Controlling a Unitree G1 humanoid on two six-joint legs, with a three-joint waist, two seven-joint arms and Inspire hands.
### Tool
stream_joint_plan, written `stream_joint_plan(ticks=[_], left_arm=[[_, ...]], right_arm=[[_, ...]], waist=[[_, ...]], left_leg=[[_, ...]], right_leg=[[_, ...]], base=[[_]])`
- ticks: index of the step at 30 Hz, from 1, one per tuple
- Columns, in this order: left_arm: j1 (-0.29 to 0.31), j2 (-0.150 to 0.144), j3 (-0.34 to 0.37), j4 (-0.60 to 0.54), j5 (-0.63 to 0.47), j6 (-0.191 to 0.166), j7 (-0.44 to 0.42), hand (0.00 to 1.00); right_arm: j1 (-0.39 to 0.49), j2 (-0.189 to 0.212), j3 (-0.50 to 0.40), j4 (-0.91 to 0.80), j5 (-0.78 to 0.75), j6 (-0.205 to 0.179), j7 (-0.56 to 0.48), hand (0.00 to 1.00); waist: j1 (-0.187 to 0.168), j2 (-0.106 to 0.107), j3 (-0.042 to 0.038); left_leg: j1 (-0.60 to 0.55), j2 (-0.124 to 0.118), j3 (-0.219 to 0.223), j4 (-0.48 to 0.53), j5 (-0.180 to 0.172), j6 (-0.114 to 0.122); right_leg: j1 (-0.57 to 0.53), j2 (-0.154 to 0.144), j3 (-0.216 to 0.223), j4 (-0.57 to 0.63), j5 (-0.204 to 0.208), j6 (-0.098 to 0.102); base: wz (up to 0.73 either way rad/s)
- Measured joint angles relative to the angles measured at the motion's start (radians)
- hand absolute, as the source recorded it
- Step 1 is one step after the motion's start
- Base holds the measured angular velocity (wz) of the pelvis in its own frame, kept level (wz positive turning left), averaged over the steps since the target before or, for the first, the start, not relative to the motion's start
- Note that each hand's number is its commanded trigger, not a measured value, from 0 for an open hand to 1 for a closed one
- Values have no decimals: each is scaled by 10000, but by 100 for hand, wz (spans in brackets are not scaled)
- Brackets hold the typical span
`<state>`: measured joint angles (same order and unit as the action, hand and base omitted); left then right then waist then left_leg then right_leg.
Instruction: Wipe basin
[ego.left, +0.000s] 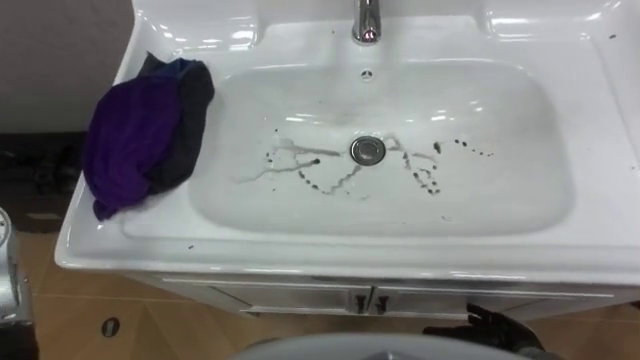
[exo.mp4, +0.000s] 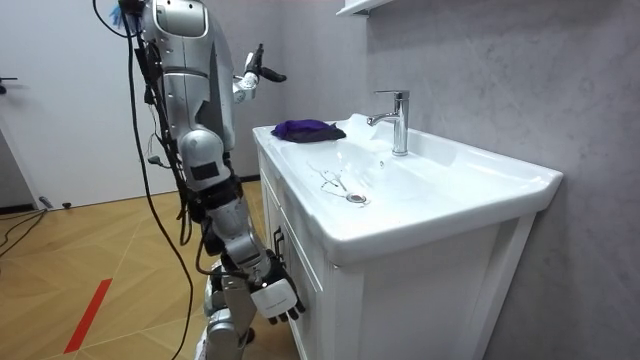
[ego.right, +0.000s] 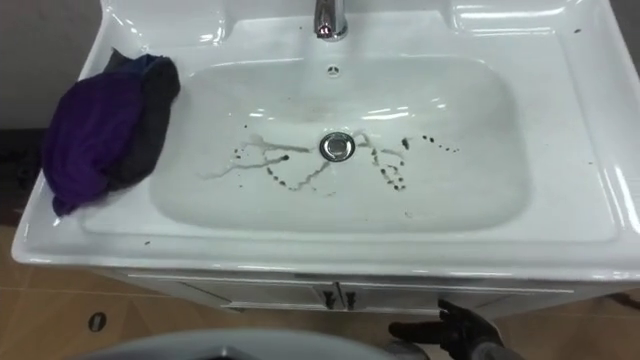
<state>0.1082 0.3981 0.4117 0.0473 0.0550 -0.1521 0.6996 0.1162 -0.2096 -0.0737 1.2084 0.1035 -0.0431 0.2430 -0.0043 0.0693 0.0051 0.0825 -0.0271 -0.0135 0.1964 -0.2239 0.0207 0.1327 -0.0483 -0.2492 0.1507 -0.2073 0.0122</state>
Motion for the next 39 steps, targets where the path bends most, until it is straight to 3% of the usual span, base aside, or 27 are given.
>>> stream_joint_plan(ticks=[4, 9, 17, 21, 24, 31, 39], left_arm=[[-3, 0, -256, -183, 627, 19, -456, 0], [-3, -9, -750, -181, 647, 212, -579, 0], [-1, -765, -1236, -12, 749, 211, -950, 0], [11, -803, -1450, 519, 1628, 239, -1255, 0], [61, -1038, -1667, 594, 2494, 479, -1316, 0], [175, -1127, -2570, 835, 3108, 1114, -1859, 0], [170, -1136, -3061, 1013, 3107, 1319, -2276, 0]], right_arm=[[-2, -52, -100, -40, 21, 0, 96, 0], [-3, -153, -117, -41, 105, 5, 231, 0], [-123, -85, -85, 169, 111, -20, 190, 0], [-289, 43, -115, 444, 89, -22, 187, 0], [-287, 68, -111, 517, 90, 4, 186, 0], [-262, 5, -68, 364, 88, 125, 298, 0], [-304, -173, 106, 280, 108, 338, 502, 0]], waist=[[-234, 102, 19], [-380, 185, 32], [-461, -16, 57], [-463, -192, -10], [-440, -302, -63], [-437, -226, -78], [-485, -117, -129]], left_leg=[[5, 2, 37, 6, 1, 2], [108, 8, 107, -25, 12, 21], [304, 18, 322, -138, 23, 37], [285, 47, 438, -151, 23, 37], [174, 55, 479, -149, 23, 37], [164, 103, 596, -147, 23, 37], [144, 154, 667, -149, 21, 35]], right_leg=[[2, 1, 11, 1, 13, 13], [29, 1, 108, 9, 25, 20], [100, 5, 293, 4, 23, 26], [86, 22, 321, -2, 24, 25], [44, 23, 278, 2, 31, 29], [23, 53, 303, 3, 68, 8], [-51, 99, 450, 43, 108, -27]], base=[[0], [-4], [-8], [0], [1], [0], [-3]])
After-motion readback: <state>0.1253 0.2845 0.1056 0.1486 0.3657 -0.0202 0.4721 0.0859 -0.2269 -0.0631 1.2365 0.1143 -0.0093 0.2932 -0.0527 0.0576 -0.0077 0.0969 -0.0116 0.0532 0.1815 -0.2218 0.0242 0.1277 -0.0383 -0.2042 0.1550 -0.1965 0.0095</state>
